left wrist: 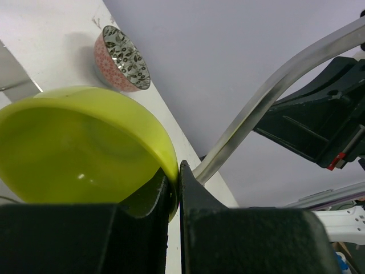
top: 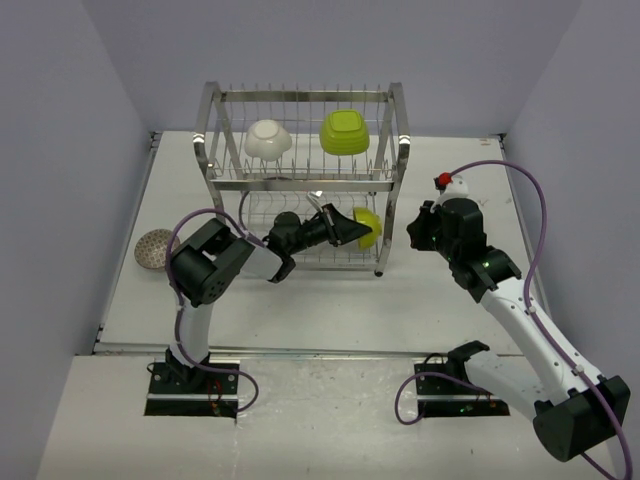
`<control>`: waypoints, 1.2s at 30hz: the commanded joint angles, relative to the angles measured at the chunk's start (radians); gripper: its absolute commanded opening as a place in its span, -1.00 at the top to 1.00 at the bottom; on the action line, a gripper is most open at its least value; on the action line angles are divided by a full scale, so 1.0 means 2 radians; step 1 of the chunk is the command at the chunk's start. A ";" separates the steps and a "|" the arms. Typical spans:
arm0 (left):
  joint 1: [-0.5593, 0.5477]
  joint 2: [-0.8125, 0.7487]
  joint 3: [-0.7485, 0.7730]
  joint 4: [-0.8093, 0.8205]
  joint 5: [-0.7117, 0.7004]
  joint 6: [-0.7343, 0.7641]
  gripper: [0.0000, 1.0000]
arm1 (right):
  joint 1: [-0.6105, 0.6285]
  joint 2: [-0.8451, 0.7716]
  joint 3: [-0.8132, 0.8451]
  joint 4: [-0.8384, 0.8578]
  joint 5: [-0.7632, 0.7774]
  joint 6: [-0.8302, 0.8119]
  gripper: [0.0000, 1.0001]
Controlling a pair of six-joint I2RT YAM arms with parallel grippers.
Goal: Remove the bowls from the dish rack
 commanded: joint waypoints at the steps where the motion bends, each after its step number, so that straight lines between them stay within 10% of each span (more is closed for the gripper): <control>1: -0.004 -0.024 0.029 0.292 0.008 -0.008 1.00 | -0.002 -0.004 0.023 0.005 -0.002 -0.009 0.98; 36: -0.060 -0.179 -0.169 0.229 0.005 0.071 1.00 | -0.002 -0.012 0.021 0.007 -0.006 -0.008 0.99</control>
